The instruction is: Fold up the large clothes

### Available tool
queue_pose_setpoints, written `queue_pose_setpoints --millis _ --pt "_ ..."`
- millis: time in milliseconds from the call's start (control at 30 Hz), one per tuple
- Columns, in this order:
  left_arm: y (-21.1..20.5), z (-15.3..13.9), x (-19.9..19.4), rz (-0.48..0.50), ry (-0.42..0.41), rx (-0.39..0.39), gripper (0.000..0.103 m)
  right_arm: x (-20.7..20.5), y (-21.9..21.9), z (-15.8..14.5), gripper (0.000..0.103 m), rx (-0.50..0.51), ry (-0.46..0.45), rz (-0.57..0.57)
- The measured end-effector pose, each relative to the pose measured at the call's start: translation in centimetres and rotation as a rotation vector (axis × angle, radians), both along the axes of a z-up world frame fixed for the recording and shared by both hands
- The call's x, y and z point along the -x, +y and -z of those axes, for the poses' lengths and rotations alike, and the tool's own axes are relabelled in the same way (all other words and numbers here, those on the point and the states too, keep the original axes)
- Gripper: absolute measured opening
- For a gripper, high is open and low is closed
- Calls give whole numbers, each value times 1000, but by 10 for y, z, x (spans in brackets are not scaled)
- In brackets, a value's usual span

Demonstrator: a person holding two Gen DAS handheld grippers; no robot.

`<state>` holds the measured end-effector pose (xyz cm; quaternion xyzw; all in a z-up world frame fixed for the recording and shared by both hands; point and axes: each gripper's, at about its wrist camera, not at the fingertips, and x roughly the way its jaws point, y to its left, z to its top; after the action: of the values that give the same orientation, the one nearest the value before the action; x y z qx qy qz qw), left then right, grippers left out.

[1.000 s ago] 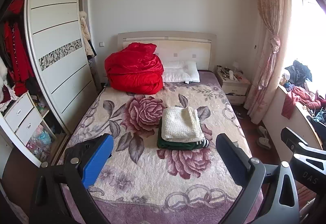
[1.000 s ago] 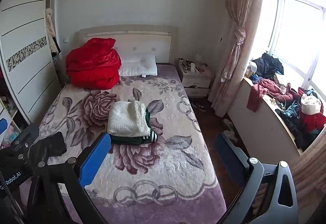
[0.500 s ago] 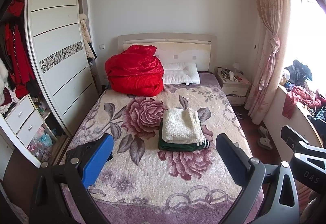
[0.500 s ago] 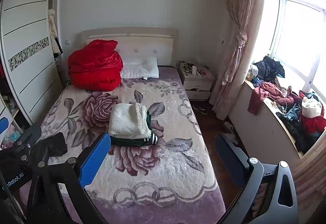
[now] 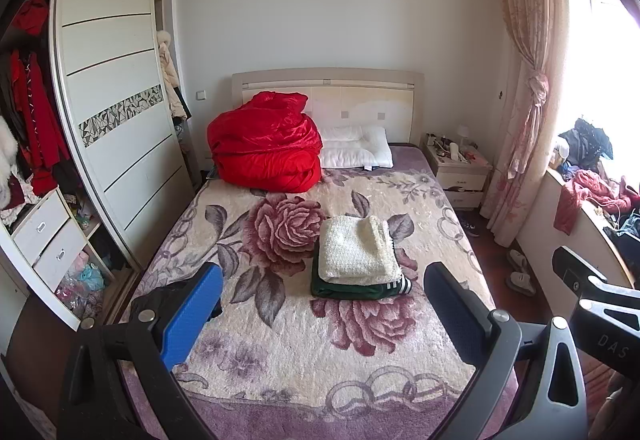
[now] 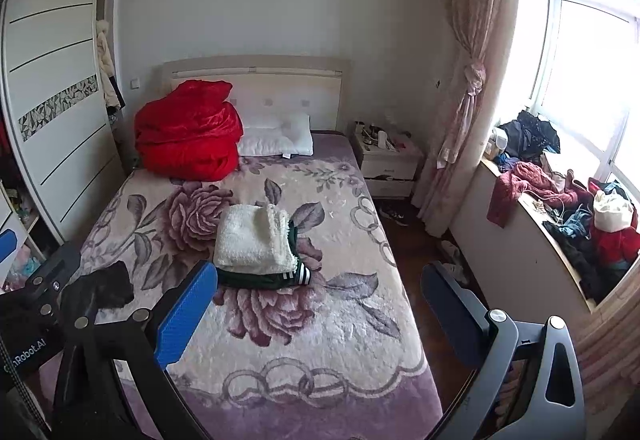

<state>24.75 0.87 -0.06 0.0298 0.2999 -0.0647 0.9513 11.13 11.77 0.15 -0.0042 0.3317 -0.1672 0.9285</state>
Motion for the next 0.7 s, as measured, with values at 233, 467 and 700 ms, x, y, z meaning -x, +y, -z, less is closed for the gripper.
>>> queue_pose_setpoints --millis 233,467,700 --pt "-1 -3 0 -1 -1 1 103 -1 2 -2 103 -7 3 0" --pt "-2 -2 0 -5 -4 -2 103 1 3 -3 103 -11 3 2" --pt "0 -1 5 -25 -24 -19 103 2 3 -4 103 -11 13 3"
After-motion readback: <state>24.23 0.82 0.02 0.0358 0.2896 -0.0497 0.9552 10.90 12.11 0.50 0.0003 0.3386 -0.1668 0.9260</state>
